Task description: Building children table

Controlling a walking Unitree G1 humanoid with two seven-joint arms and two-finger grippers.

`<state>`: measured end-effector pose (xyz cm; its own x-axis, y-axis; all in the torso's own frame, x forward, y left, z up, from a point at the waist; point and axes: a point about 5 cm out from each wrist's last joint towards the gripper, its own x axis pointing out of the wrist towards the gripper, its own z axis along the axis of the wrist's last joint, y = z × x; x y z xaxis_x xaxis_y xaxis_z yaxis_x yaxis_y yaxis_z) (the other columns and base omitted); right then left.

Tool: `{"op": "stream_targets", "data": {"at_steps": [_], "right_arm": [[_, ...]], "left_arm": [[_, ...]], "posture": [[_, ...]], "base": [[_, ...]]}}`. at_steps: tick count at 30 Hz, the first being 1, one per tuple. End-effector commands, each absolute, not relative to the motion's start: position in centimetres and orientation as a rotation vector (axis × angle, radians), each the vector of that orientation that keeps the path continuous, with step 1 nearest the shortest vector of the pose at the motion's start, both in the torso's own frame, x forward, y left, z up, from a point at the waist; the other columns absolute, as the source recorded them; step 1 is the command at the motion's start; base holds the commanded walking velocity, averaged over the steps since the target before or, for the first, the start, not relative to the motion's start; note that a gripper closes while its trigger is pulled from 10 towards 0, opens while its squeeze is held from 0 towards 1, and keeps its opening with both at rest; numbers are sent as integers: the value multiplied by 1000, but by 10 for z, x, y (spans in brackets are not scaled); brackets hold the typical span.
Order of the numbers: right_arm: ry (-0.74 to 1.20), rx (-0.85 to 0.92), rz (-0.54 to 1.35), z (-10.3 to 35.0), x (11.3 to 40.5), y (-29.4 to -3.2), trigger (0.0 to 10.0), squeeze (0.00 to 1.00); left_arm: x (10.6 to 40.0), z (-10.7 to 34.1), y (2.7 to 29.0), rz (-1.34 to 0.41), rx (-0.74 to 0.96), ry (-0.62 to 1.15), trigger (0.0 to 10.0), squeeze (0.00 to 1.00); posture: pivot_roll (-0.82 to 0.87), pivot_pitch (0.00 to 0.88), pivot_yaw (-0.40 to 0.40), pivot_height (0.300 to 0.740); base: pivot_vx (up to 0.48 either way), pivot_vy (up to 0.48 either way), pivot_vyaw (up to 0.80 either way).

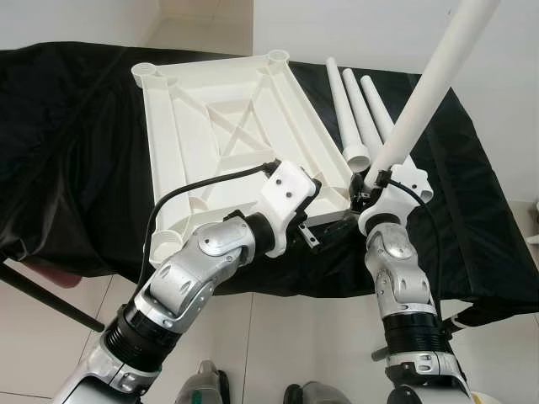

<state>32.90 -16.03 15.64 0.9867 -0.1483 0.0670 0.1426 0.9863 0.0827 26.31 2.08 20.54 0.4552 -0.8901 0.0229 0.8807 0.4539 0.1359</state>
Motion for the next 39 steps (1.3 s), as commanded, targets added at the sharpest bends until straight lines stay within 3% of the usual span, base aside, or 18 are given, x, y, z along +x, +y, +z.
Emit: {"op": "stream_targets", "data": {"at_steps": [1,15,16,23,38,39], "right_arm": [[-63,91,-132,153,326,-160,10000,1000],[-155,81,66,173,326,-164,10000,1000],[-151,69,110,174,328,-166,10000,0],[-163,-31,350,181,333,-175,10000,0],[-78,-115,500,167,336,-210,10000,0],[-75,-120,495,165,337,-212,8627,0]], "left_arm": [[258,203,20,-1157,123,-82,10000,0],[258,203,21,-1158,121,-80,10000,0],[259,203,21,-1158,122,-80,10000,0],[260,204,22,-1161,129,-82,10000,0],[260,205,23,-1160,134,-85,10000,0],[260,205,23,-1161,134,-84,10000,0]], "posture": [[6,90,-15,740],[1,95,-9,740],[1,94,-7,740],[5,89,1,740],[13,88,8,740],[13,88,8,740]], "base": [[0,0,0],[0,0,0],[0,0,0],[0,0,0],[0,0,0],[0,0,0]]}}
